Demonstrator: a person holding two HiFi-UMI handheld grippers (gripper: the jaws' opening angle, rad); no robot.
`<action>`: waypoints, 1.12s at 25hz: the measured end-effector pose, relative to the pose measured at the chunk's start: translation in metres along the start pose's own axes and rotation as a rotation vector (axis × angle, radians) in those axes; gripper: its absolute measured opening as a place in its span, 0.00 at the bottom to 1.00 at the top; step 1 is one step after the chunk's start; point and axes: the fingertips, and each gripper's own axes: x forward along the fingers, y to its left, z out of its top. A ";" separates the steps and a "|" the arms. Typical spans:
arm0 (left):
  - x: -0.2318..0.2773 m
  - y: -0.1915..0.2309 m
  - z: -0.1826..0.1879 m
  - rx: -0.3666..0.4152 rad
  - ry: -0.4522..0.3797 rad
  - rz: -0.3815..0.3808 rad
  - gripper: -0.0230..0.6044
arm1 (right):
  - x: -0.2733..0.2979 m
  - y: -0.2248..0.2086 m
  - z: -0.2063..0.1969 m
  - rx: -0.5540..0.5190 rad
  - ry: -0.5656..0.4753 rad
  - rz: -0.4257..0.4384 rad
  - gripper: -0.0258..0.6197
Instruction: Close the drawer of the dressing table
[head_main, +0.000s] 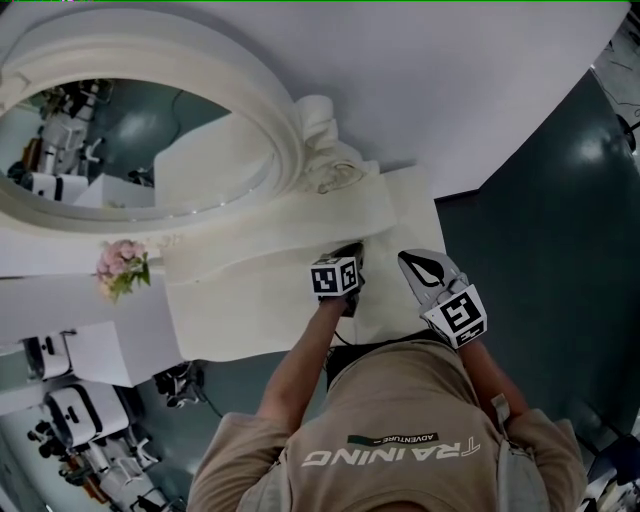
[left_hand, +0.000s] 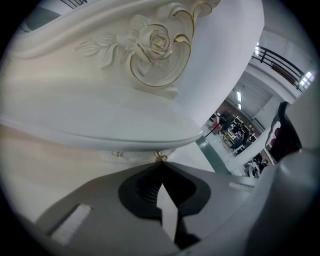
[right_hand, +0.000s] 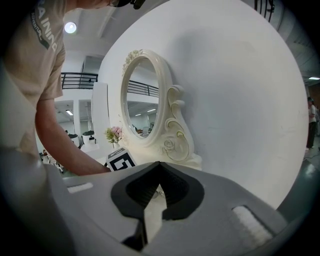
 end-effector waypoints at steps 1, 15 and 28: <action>-0.004 -0.001 0.000 0.001 -0.003 -0.002 0.07 | -0.001 0.002 0.000 0.002 0.006 -0.002 0.04; -0.119 -0.031 0.046 0.164 -0.217 -0.020 0.07 | 0.011 0.027 0.013 -0.048 0.017 0.011 0.04; -0.229 -0.060 0.131 0.187 -0.532 -0.120 0.07 | 0.025 0.055 0.072 -0.149 -0.064 0.008 0.04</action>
